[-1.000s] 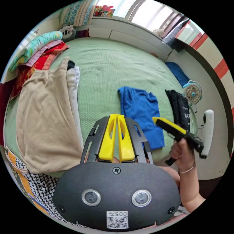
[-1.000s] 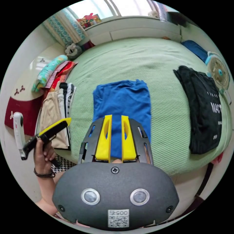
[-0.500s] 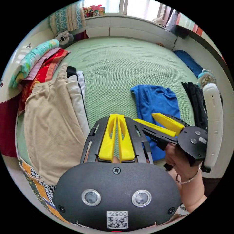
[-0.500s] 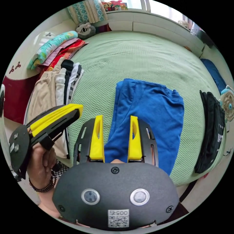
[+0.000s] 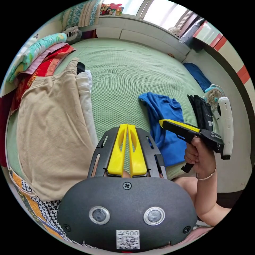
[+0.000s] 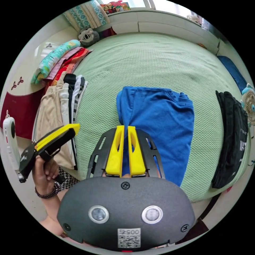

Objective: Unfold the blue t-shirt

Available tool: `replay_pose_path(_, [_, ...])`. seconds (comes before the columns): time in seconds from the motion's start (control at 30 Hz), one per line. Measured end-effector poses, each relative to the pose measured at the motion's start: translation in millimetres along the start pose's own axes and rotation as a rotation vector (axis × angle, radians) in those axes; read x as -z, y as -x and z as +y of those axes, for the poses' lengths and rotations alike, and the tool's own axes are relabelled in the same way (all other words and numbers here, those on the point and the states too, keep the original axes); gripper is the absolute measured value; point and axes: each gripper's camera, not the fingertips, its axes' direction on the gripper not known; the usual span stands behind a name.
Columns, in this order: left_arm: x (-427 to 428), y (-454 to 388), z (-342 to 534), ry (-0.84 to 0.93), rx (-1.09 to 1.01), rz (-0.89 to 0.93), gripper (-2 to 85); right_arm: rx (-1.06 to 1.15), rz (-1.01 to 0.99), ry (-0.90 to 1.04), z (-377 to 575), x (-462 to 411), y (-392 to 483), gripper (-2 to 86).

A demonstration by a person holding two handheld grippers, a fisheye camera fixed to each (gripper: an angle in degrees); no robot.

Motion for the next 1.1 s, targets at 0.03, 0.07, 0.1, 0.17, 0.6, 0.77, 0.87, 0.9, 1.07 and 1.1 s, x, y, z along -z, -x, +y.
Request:
replay_pose_path(0.03, [-1,-1,0,0.002,-0.007,0.015,-0.6,-0.008,-0.021,-0.008,1,3,-5,-1.1])
replay_pose_path(0.07, [-3,-5,1,0.007,-0.026,0.038,-0.6,-0.015,-0.033,-0.01,2,4,-7,-1.1])
replay_pose_path(0.1, [-6,-9,2,0.013,-0.054,0.057,-0.6,-0.033,-0.056,-0.009,3,5,-12,-1.1])
replay_pose_path(0.17, [-12,-16,1,0.037,-0.095,0.077,-0.5,-0.056,-0.091,-0.005,3,5,-19,-1.1])
replay_pose_path(0.6, [-27,-47,-1,0.087,-0.235,0.095,-0.5,-0.071,-0.129,-0.056,6,18,-43,-1.2])
replay_pose_path(0.77, [-37,-53,-6,0.089,-0.236,0.099,-0.5,-0.075,-0.14,-0.042,6,14,-47,-0.9])
replay_pose_path(0.87, [-50,-56,-11,0.115,-0.238,0.1,-0.5,-0.071,-0.116,-0.032,7,10,-46,1.4])
replay_pose_path(0.9, [-56,-58,-13,0.144,-0.233,0.109,-0.5,-0.063,-0.106,-0.034,7,10,-45,2.5])
replay_pose_path(1.07, [-61,-63,-16,0.148,-0.235,0.111,-0.5,-0.057,-0.122,-0.038,7,8,-53,5.4])
replay_pose_path(1.1, [-62,-65,-16,0.153,-0.244,0.094,-0.6,-0.05,-0.128,-0.029,6,7,-54,5.5])
